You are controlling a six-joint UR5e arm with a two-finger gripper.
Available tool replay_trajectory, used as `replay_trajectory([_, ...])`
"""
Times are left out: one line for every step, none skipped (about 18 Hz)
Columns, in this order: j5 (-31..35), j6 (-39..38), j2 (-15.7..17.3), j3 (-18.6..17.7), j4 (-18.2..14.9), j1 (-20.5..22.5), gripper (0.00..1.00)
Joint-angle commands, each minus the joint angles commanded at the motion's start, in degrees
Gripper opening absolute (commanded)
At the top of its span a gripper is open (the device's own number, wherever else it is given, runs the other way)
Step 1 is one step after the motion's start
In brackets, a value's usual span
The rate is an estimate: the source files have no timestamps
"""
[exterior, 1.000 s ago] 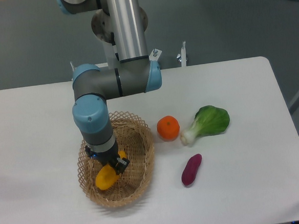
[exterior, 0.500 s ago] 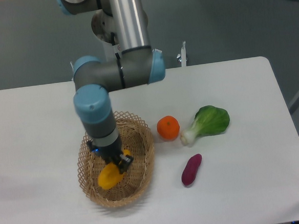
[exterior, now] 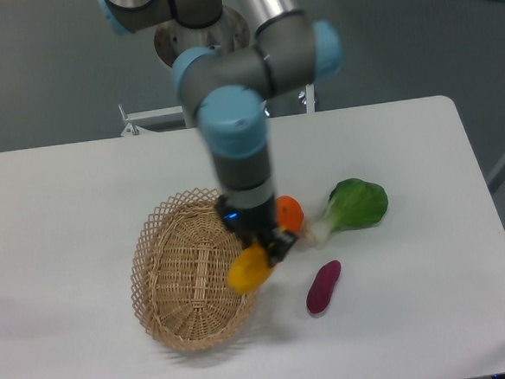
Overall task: Pick up the mango from the basket
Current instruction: 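Lift the mango out of the basket and carry it toward the bok choy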
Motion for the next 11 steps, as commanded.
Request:
replay_trajectory([0.1, 2.6, -0.1, 0.7, -1.5, 1.6, 0.42])
replay_trajectory([0.0, 5.6, 0.0, 1.1, -2.5, 3.4, 0.42])
replay_trajectory([-0.2, 8.5, 0.0, 1.4, -3.0, 5.3, 0.42])
replay_trajectory([-0.7, 11.6, 0.0, 1.5, -3.3, 7.0, 0.42])
replay_trajectory([-1.3, 14.4, 0.0, 1.5, -3.4, 8.7, 0.42])
replay_trajectory([-1.6, 17.0, 0.0, 1.5, -3.9, 10.2, 0.42])
replay_trajectory([-1.6, 19.2, 0.0, 1.5, -4.2, 11.5, 0.42])
replay_trajectory([-1.7, 21.2, 0.0, 1.5, -4.3, 12.8, 0.42])
replay_trajectory([-1.7, 23.1, 0.0, 1.5, -4.4, 13.9, 0.42])
replay_trajectory([-2.0, 25.1, 0.1, 1.5, -4.4, 15.3, 0.42])
replay_trajectory([-2.2, 25.8, 0.0, 1.5, -4.4, 15.7, 0.42])
